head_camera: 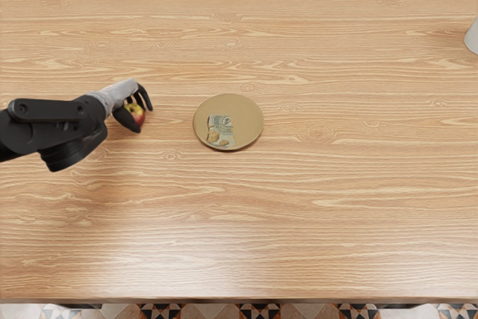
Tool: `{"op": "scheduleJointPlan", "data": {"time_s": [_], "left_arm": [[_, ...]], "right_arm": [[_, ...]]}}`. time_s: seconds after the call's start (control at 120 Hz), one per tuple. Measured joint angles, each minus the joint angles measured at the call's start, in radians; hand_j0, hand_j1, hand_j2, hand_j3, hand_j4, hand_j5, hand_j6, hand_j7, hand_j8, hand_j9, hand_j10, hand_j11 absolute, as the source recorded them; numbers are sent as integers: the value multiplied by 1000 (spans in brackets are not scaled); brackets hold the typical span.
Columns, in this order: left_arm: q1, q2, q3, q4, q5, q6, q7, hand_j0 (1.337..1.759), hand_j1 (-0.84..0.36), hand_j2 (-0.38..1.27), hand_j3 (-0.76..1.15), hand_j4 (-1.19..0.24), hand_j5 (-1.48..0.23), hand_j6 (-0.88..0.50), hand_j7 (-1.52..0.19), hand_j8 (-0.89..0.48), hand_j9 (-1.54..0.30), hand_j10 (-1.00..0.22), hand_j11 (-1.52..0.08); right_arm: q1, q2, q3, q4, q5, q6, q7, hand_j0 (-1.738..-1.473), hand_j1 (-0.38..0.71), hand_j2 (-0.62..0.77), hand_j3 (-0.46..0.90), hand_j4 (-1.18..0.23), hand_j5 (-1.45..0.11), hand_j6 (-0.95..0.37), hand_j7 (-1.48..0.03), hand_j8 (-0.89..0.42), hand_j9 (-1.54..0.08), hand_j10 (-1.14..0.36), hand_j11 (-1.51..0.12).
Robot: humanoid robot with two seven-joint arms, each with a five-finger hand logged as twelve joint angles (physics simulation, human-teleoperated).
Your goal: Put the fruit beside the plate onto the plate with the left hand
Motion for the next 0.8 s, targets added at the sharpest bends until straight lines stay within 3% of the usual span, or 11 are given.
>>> {"op": "scheduleJointPlan", "data": {"time_s": [0.142,0.292,0.383,0.475,0.558,0.617,0.8], "left_arm": [[-20,-1,-1,-6,-5,-4,1,1654,-274,365,-92,-695,-893,-567,-924,-471,-944,-640,-935],[-67,-14,0,-15,-10,-15,1,1654,-251,289,-44,-690,-922,-568,-944,-468,-958,-644,-936],[-99,-31,0,-27,-11,-19,2,1654,-269,338,-28,-691,-929,-565,-951,-458,-965,-642,-937],[-126,-65,1,-32,-13,-21,2,1654,-261,299,-18,-690,-945,-555,-966,-448,-977,-639,-942],[-155,-103,1,-34,-15,-22,3,1654,-289,382,-12,-687,-958,-541,-975,-433,-985,-629,-944],[-170,-127,1,-34,-17,-21,3,1654,-248,257,-9,-691,-956,-548,-975,-445,-987,-636,-945],[-211,-227,1,-35,-30,-23,3,1653,-276,326,-4,-682,-978,-537,-988,-434,-985,-621,-955]], "right_arm": [[0,0,0,0,0,0,0,-1658,-311,-7,0,-32,-41,-32,-41,-32,-41,-32,-41],[0,0,0,0,0,0,0,-1658,-311,-7,0,-32,-41,-32,-41,-32,-41,-32,-41],[0,0,0,0,0,0,0,-1658,-311,-7,0,-32,-41,-32,-41,-32,-41,-32,-41],[0,0,0,0,0,0,0,-1658,-311,-7,0,-32,-41,-32,-41,-32,-41,-32,-41],[0,0,0,0,0,0,0,-1658,-311,-7,0,-32,-41,-32,-41,-32,-41,-32,-41],[0,0,0,0,0,0,0,-1658,-311,-7,0,-32,-41,-32,-41,-32,-41,-32,-41],[0,0,0,0,0,0,0,-1658,-311,-7,0,-32,-41,-32,-41,-32,-41,-32,-41]]}}
